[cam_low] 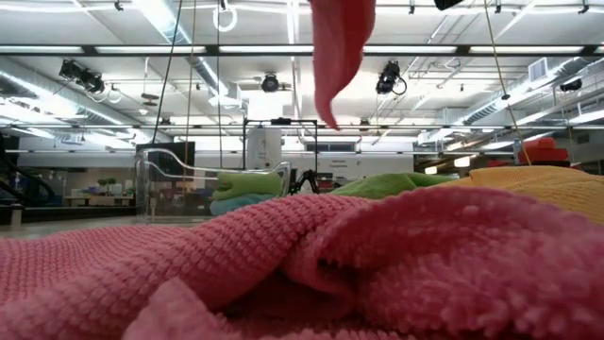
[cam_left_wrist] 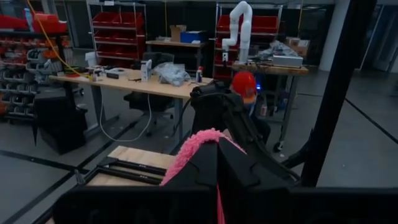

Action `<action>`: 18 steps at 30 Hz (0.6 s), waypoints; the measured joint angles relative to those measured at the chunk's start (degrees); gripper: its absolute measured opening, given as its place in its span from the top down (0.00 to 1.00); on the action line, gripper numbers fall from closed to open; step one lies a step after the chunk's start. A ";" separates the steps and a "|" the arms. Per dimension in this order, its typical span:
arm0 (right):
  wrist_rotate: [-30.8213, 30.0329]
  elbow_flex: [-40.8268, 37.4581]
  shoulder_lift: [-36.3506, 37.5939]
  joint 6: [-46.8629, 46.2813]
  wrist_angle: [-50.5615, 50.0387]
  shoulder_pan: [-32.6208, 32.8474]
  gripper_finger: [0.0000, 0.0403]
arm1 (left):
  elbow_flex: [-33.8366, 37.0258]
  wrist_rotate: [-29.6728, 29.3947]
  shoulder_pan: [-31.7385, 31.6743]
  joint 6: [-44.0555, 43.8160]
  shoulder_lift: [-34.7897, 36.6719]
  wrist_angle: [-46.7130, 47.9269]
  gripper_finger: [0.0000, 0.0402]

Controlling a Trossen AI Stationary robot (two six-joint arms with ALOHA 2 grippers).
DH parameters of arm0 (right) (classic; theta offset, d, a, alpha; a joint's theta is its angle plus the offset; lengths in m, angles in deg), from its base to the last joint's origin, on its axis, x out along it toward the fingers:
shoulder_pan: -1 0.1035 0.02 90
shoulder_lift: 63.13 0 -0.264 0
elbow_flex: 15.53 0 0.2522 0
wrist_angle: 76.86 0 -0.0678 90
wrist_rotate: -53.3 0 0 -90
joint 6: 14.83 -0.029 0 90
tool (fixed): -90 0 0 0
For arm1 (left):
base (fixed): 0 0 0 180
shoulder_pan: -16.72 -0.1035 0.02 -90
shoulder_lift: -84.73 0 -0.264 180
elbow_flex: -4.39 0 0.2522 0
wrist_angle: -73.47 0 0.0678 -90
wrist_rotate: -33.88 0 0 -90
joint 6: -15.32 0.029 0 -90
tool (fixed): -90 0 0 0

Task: Fold microfiber towels
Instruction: Fold the left pink microfiber towel

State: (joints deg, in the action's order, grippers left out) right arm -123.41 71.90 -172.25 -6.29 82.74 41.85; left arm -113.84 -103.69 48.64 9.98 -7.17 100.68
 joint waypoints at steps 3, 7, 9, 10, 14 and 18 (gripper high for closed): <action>1.31 0.83 0.00 2.57 1.01 -0.71 0.60 | 0.00 0.00 0.00 -0.14 0.00 0.10 0.95; 4.68 1.33 -0.02 6.48 3.16 -1.41 0.73 | 0.00 0.02 0.00 -0.27 0.00 0.14 0.93; 7.24 1.99 -0.02 8.49 4.38 -1.38 0.80 | 0.00 0.02 0.00 -0.31 0.00 0.33 0.94; 9.14 2.38 -0.02 9.22 4.37 -1.16 0.83 | 0.00 0.06 0.03 -0.38 0.00 0.75 0.95; 23.11 3.75 -0.02 10.73 4.23 0.01 0.90 | 0.00 3.12 0.40 -0.81 0.00 5.42 0.98; 37.27 4.02 -0.02 10.10 3.70 0.00 0.90 | 0.00 9.68 0.48 -1.78 0.00 13.73 0.97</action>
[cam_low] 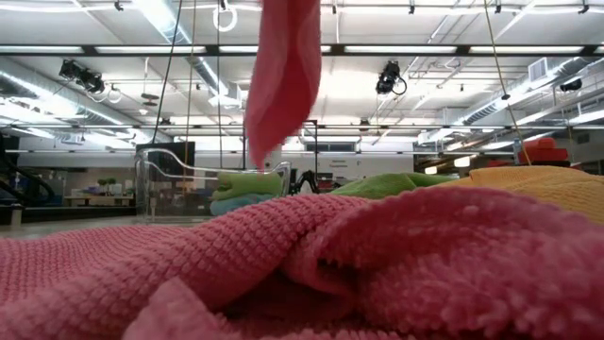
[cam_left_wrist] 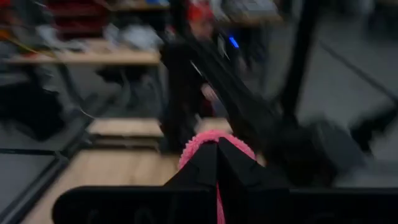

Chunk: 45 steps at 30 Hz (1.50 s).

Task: Fold microfiber towels
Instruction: Fold the left pink microfiber towel

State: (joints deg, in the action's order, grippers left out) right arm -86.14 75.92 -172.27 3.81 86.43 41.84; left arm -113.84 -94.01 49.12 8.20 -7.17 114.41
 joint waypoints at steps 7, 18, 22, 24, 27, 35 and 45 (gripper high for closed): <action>11.93 0.06 1.48 -4.53 -3.14 0.75 0.90 | 0.00 6.24 1.40 -10.33 0.00 21.86 0.93; 23.47 5.64 7.16 -13.42 -6.57 2.91 0.91 | -0.07 18.05 7.59 -13.30 0.02 18.49 0.97; 23.41 4.62 7.12 -18.21 -15.63 1.50 0.91 | -0.12 14.96 7.18 -16.28 -1.79 24.26 0.94; 21.86 3.86 7.10 -20.61 -19.11 0.72 0.91 | -0.08 14.05 6.69 -17.43 -3.68 27.12 0.94; 17.52 3.26 7.10 -24.25 -26.49 -0.71 0.91 | -0.07 11.34 5.37 -19.04 -6.51 30.53 0.97; 16.28 -0.04 7.08 -36.81 -38.50 -5.41 0.90 | -0.07 4.04 0.88 -21.20 -16.15 37.98 0.95; 16.39 -8.13 7.04 -43.58 -40.61 -7.18 0.90 | -0.03 1.22 -4.20 -19.88 -27.25 39.62 0.98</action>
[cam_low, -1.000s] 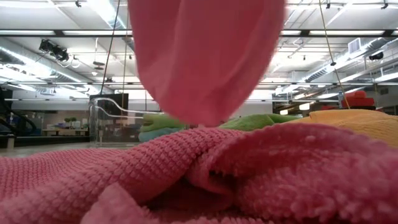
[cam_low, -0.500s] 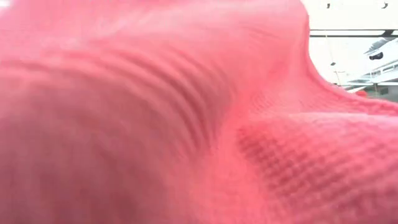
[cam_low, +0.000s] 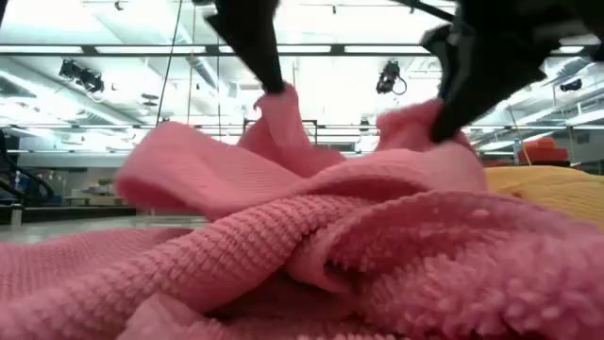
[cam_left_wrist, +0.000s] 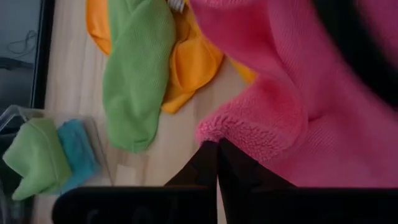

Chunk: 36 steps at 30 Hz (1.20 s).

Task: Fold microfiber towels
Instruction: Fold the left pink microfiber towel

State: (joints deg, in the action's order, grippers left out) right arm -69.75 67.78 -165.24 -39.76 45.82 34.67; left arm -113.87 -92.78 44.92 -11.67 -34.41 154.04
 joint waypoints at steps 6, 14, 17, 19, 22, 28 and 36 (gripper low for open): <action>0.08 -5.20 0.00 -2.69 0.12 0.98 0.90 | 0.01 -0.67 -2.27 6.01 -0.88 -4.26 0.95; 0.10 -7.69 0.24 -9.10 -3.43 3.00 0.86 | -0.06 1.23 -5.35 15.30 -1.48 -11.77 0.98; 0.06 -7.36 0.28 -11.91 -5.45 4.39 0.81 | 0.03 2.02 -6.91 17.40 -2.46 -13.64 0.98; 0.08 -7.34 0.28 -13.35 -5.97 5.40 0.77 | -0.03 2.91 -8.02 18.89 -2.99 -16.20 0.96; 0.04 -7.40 0.31 -15.72 -6.18 6.81 0.70 | -0.04 5.69 -9.66 20.79 -4.44 -19.96 0.92; -0.20 -7.38 0.33 -19.81 -7.12 10.03 0.60 | -0.01 11.54 -10.88 23.16 -5.65 -22.75 0.89; -10.84 -7.36 0.31 -22.03 -5.70 16.87 0.57 | -0.44 12.29 -8.98 22.90 -4.95 -17.65 0.76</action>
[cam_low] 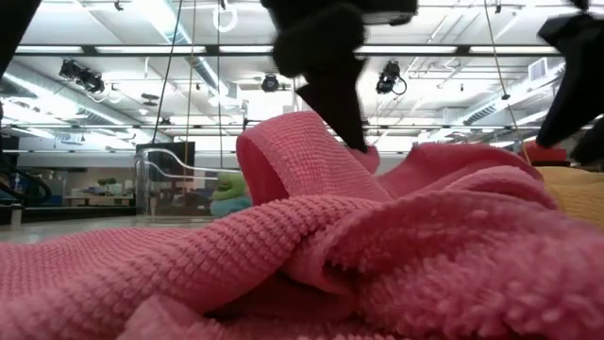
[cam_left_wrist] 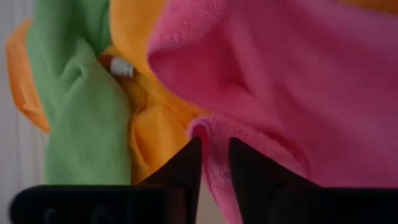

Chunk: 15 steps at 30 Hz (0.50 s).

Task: Fold microfiber towels
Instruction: Fold the left pink microfiber towel

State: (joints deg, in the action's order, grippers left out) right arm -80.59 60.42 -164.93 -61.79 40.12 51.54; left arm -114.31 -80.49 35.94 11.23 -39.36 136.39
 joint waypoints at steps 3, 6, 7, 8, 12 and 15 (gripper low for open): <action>-2.31 0.00 0.00 0.02 0.66 1.16 0.57 | -1.43 1.02 0.50 0.84 0.31 2.37 0.70; -2.36 0.00 0.00 0.36 1.85 1.18 0.57 | -3.38 1.04 0.94 5.67 0.35 4.84 0.66; -2.38 0.00 0.00 0.37 2.39 1.15 0.57 | -3.88 0.91 1.13 8.35 0.46 4.95 0.64; -2.40 0.00 0.00 0.38 2.87 1.09 0.57 | -4.52 0.57 1.45 11.26 0.48 5.92 0.63; -3.63 0.00 0.00 1.59 5.97 0.59 0.57 | -5.46 -5.40 2.79 22.79 0.48 10.75 0.59; -4.85 0.00 0.00 3.34 8.21 0.14 0.57 | -5.32 -5.82 3.04 29.54 0.48 15.52 0.57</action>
State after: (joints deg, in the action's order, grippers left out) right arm -85.44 60.42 -164.93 -58.45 48.32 51.67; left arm -119.63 -86.31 38.98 40.77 -38.88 151.91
